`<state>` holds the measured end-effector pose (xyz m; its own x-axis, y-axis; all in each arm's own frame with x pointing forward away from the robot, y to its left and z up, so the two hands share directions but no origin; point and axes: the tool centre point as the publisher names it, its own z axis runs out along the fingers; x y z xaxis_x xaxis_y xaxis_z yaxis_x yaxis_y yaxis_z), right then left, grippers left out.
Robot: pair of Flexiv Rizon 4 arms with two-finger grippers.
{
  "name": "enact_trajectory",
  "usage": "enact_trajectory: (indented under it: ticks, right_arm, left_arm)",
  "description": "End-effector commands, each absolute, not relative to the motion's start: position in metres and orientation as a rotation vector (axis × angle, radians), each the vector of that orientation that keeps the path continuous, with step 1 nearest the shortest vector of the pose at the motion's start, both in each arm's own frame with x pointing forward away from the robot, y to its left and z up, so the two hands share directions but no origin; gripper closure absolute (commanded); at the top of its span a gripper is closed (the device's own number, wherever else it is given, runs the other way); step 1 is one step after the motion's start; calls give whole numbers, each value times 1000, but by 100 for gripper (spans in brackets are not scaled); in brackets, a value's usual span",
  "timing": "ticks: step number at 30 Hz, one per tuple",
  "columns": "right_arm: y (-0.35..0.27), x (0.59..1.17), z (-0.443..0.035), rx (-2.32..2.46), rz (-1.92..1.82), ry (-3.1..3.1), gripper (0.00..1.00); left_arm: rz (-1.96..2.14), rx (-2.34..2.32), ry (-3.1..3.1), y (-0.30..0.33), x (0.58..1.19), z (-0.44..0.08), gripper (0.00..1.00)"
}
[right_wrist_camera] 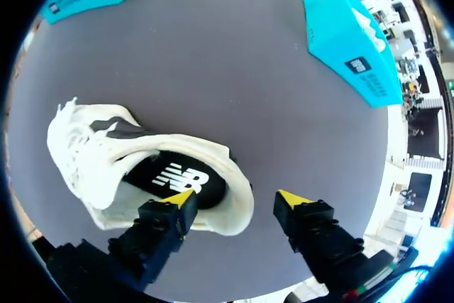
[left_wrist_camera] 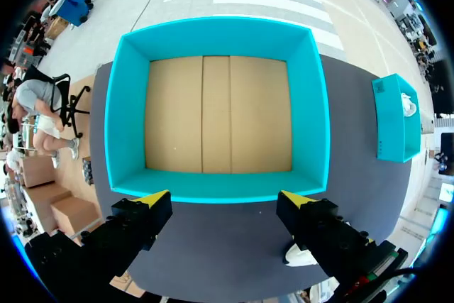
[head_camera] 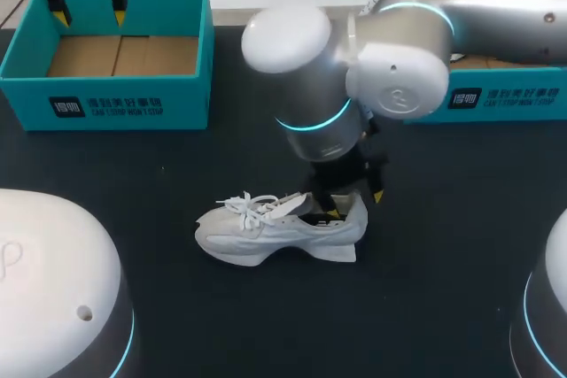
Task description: Take the shoe out of the shoebox, open the shoe tongue, remove and reinsert the insole, then place the shoe into the shoebox
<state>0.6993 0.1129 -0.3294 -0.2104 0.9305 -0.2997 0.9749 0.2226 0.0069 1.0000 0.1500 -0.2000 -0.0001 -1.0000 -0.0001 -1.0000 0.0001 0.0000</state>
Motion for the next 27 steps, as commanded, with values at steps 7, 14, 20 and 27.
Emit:
enact_trajectory:
  ticks: [7, 14, 20, 27]
  right_arm:
    - [111, 695, -272, 1167, 122, 2592, 0]
    - [116, 695, -250, 471, 309, 2922, 0]
    - [116, 695, -250, 471, 309, 2922, 0]
    - [116, 695, -250, 471, 309, 2922, 0]
  left_arm:
    - [0, -2221, 2222, 150, 1000, -200, 0]
    - [0, -2221, 2222, 150, 1000, -200, 0]
    - [0, -2221, 2222, 150, 1000, -200, 0]
    - [0, -2221, 2222, 150, 1000, -200, 0]
